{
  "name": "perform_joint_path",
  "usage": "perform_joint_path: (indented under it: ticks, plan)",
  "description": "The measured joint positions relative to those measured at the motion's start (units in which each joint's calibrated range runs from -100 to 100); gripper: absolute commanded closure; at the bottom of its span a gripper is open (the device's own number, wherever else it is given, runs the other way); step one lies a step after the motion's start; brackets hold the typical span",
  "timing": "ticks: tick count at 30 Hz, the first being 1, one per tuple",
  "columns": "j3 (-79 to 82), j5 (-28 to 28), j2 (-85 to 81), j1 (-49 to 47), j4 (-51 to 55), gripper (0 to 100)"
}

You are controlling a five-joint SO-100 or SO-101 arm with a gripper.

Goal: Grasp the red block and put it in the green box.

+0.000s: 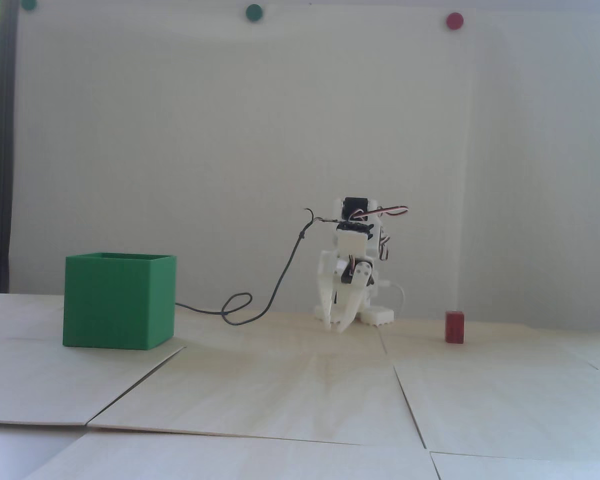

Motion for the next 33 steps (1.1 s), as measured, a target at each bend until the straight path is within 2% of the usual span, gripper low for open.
perform_joint_path:
  ticks: [17, 27, 31, 33]
  plan:
    - [-1.1, -0.1, 0.0, 0.0, 0.7, 97]
    - [-22.8, -2.0, 2.1, -5.5, 12.3, 97]
    - [-31.3, -4.2, 10.3, -8.2, 13.0, 97]
    - [-38.3, -5.3, 19.8, -9.9, 13.0, 97]
